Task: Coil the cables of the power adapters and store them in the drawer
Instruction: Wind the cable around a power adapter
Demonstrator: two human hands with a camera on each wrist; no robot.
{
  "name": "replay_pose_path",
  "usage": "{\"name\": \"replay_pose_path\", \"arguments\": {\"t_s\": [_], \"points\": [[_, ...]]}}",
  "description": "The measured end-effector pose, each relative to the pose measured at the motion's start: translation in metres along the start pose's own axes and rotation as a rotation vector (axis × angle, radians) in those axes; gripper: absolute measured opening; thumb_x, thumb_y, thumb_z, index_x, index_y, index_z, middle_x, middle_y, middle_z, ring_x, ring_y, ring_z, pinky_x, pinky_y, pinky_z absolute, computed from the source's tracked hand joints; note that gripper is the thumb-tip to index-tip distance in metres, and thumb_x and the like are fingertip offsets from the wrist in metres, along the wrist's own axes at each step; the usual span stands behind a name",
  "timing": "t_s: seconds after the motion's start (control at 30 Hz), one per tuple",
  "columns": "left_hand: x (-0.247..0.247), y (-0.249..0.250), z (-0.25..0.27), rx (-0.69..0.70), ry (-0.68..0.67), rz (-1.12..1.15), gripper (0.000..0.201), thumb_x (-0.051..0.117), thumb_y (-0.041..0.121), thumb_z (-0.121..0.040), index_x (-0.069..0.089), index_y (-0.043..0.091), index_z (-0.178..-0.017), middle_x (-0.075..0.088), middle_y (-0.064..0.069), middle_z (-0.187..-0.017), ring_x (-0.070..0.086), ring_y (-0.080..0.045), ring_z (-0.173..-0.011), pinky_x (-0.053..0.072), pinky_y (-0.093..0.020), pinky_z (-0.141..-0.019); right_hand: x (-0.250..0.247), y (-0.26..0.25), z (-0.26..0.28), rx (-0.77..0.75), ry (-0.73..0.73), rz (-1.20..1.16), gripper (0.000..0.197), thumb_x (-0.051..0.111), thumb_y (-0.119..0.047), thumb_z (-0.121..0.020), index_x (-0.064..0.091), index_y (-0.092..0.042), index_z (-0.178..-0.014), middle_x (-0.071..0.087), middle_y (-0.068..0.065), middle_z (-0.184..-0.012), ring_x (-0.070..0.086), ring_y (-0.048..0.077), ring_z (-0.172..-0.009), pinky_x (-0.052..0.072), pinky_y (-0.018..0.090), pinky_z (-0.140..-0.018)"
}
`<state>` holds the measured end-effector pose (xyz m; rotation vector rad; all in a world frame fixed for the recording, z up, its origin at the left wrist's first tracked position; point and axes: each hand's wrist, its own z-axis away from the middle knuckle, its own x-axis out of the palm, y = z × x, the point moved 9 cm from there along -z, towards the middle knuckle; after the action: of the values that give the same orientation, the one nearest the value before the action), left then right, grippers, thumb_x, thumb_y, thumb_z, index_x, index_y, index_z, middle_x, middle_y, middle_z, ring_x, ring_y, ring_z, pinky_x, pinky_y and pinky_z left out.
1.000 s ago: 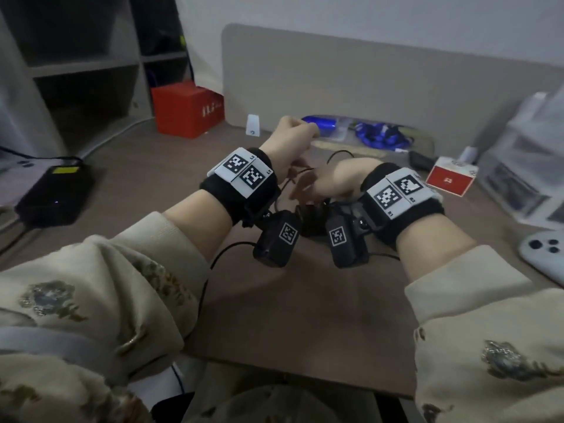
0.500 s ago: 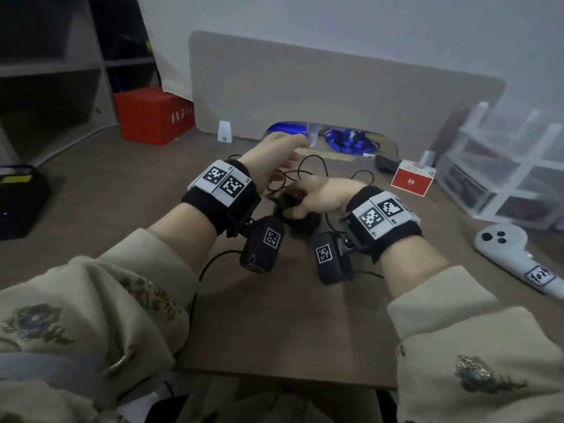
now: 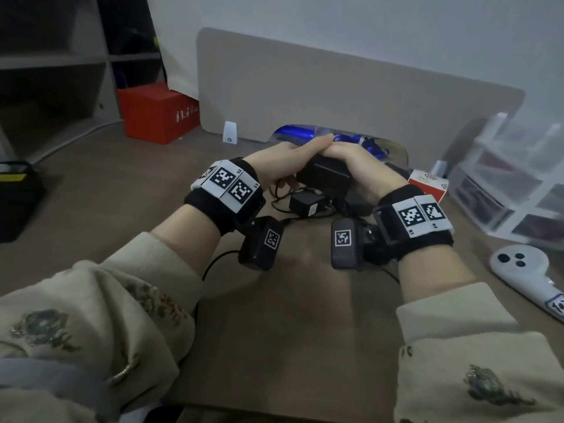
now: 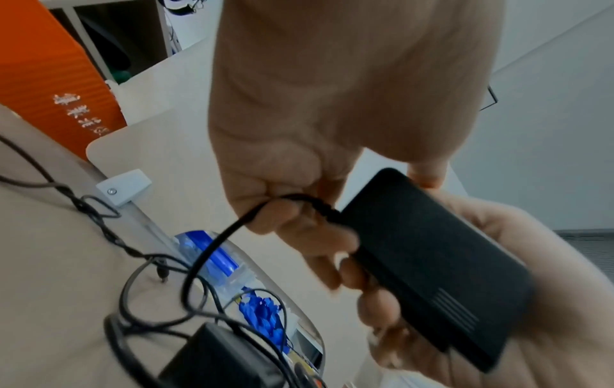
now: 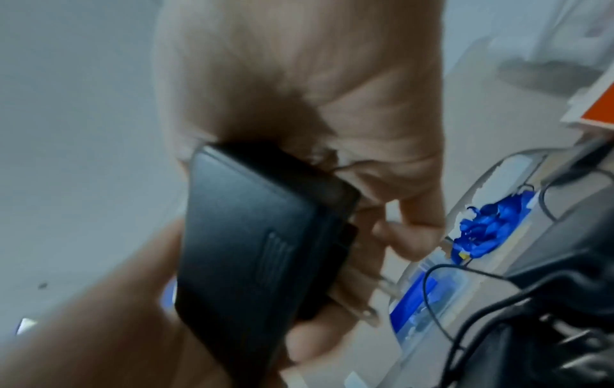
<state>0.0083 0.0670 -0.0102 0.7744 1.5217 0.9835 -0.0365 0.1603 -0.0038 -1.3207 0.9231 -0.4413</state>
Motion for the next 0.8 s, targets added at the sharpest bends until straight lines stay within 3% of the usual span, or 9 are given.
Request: {"name": "replay_pose_path", "arguments": {"t_s": [0.1,0.17,0.27,0.33,0.4,0.5,0.6,0.73,0.8], "points": [[0.000,-0.015,-0.005,-0.114,-0.111,-0.063,0.063,0.036,0.071,-0.092,0.064,0.015,-0.094,0.063,-0.002,-0.066,0.037,-0.011,-0.045,0.027,-0.021,-0.044,-0.001,0.005,-0.013,0.095,0.035,-0.022,0.031,0.055,-0.024,-0.091,0.067,-0.002,-0.110,0.070,0.025,-0.107,0.069,0.040,-0.099,0.053,0.053,-0.094],[-0.008,-0.019,-0.006,-0.145,-0.127,-0.068,0.064,0.038,0.074,-0.090,0.062,0.015,-0.095,0.059,-0.001,-0.063,0.030,-0.009,-0.041,0.023,-0.018,-0.040,0.002,0.005,-0.021,0.114,0.040,-0.021,0.029,0.056,-0.026,-0.090,0.069,-0.006,-0.106,0.072,0.019,-0.103,0.070,0.035,-0.097,0.054,0.050,-0.093],[-0.017,-0.022,-0.007,-0.148,-0.164,-0.062,0.067,0.038,0.076,-0.088,0.062,0.015,-0.100,0.054,0.002,-0.063,0.025,-0.008,-0.043,0.018,-0.018,-0.041,0.004,0.004,-0.027,0.134,0.080,-0.121,0.024,0.051,-0.032,-0.095,0.064,-0.013,-0.091,0.070,0.012,-0.097,0.069,0.025,-0.088,0.059,0.034,-0.074],[-0.020,-0.025,-0.008,-0.133,-0.181,-0.027,0.063,0.039,0.073,-0.089,0.062,0.015,-0.097,0.053,0.002,-0.065,0.025,-0.007,-0.044,0.016,-0.021,-0.043,0.004,0.003,-0.032,0.112,0.123,-0.163,0.035,0.040,-0.039,-0.101,0.061,-0.015,-0.086,0.069,0.011,-0.091,0.068,0.022,-0.082,0.057,0.031,-0.068],[-0.022,-0.027,-0.009,-0.124,-0.181,0.098,0.058,0.039,0.069,-0.092,0.060,0.015,-0.093,0.049,0.001,-0.063,0.023,-0.006,-0.041,0.012,-0.021,-0.044,0.006,0.002,-0.033,0.079,0.158,-0.191,0.048,0.029,-0.049,-0.103,0.061,-0.017,-0.087,0.068,0.008,-0.084,0.066,0.018,-0.075,0.050,0.025,-0.056],[-0.026,-0.026,-0.011,-0.120,-0.164,0.425,0.055,0.035,0.067,-0.094,0.056,0.017,-0.091,0.042,0.002,-0.058,0.020,-0.006,-0.039,0.009,-0.021,-0.044,0.009,0.004,-0.039,0.022,0.133,-0.233,0.060,0.020,-0.058,-0.101,0.064,-0.018,-0.097,0.071,0.007,-0.092,0.063,0.019,-0.070,0.032,0.021,-0.042],[-0.032,-0.016,-0.010,-0.058,-0.142,0.661,0.059,0.031,0.070,-0.093,0.057,0.018,-0.083,0.038,0.003,-0.059,0.019,-0.007,-0.038,0.010,-0.020,-0.042,0.018,0.004,-0.042,-0.044,0.042,-0.139,0.068,0.013,-0.058,-0.102,0.065,-0.014,-0.103,0.071,0.007,-0.093,0.064,0.016,-0.071,0.032,0.024,-0.055],[-0.034,0.000,-0.007,0.035,-0.096,0.853,0.063,0.029,0.071,-0.094,0.053,0.015,-0.084,0.044,0.001,-0.064,0.026,-0.008,-0.040,0.022,-0.018,-0.043,0.051,-0.002,-0.035,-0.159,-0.147,-0.112,0.069,0.000,-0.053,-0.101,0.062,-0.024,-0.108,0.072,-0.001,-0.103,0.069,0.021,-0.097,0.042,0.045,-0.099],[-0.042,0.002,-0.008,0.072,-0.016,0.869,0.061,0.030,0.071,-0.094,0.053,0.016,-0.085,0.045,0.001,-0.066,0.027,-0.009,-0.044,0.024,-0.019,-0.048,0.064,-0.005,-0.031,-0.188,-0.232,-0.089,0.062,0.001,-0.052,-0.102,0.060,-0.030,-0.105,0.067,0.003,-0.109,0.071,0.025,-0.084,0.042,0.047,-0.105]]}}
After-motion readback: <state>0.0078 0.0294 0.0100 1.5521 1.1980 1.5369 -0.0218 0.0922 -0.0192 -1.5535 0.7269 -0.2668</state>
